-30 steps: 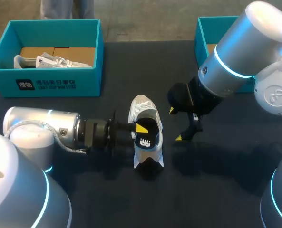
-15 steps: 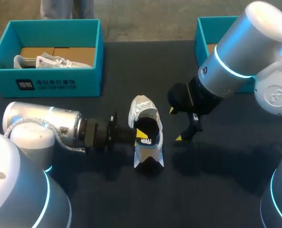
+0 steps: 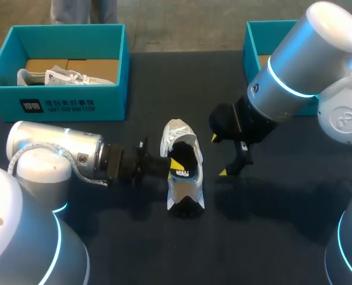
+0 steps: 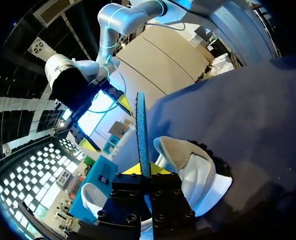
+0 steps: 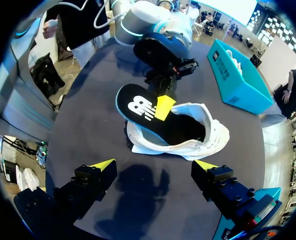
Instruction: Take the shoe out of the shoebox, open the shoe tongue, remove and reinsert the insole, then place the shoe into the shoebox
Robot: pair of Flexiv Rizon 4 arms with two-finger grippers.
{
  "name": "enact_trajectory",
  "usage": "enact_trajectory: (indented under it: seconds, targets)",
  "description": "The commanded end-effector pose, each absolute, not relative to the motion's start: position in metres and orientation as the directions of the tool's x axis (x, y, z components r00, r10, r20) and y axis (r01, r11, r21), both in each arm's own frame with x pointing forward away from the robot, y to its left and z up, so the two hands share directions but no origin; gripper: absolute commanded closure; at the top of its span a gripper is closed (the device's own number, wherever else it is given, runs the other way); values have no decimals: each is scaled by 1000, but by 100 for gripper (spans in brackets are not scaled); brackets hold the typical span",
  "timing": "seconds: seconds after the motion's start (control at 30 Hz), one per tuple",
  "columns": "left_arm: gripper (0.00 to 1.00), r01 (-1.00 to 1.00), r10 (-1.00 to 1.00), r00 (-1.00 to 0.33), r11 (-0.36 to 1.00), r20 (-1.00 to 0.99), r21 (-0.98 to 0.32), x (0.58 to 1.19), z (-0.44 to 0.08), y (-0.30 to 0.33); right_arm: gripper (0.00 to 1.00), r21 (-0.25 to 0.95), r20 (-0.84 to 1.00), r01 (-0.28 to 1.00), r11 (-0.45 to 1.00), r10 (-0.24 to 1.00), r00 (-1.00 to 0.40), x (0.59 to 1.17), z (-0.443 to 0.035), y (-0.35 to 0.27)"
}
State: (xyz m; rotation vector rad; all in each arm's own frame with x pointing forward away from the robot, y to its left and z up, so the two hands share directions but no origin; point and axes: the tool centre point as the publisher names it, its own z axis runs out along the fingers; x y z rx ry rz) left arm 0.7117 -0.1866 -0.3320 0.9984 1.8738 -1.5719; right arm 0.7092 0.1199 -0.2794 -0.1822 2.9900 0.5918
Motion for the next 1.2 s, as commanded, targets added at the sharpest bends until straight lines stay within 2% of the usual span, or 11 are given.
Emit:
enact_trajectory:
  seconds: [0.03, 0.8, 0.83, 0.87, 0.9, 1.0, 1.2]
  targets:
    - [100, 791, 220, -607, 75, -763, -607, 714, -334, -187, 0, 374, -112, -134, 918, -99, -989, 708, -281, 120]
    - [100, 827, 265, -559, 112, -785, -551, 723, -342, -187, 0, 374, -112, -134, 918, -99, -989, 708, -281, 120]
    - [85, 826, 264, -561, 112, -785, -552, 721, -342, -187, 0, 374, -112, -134, 918, -99, -989, 708, -281, 120]
    - [61, 825, 260, -562, 110, -785, -554, 720, -341, -187, 0, 374, -112, -134, 918, -99, -989, 708, -281, 120]
    - [54, 823, 253, -565, 108, -785, -557, 719, -340, -188, 0, 374, -112, -134, 918, -99, -989, 708, -281, 120]
    - [51, 823, 247, -565, 103, -787, -558, 716, -337, -187, 0, 374, -112, -134, 918, -99, -989, 708, -281, 120]
    - [58, 824, 250, -563, 97, -787, -558, 711, -334, -186, 0, 374, -112, -134, 918, -99, -989, 708, -281, 120]
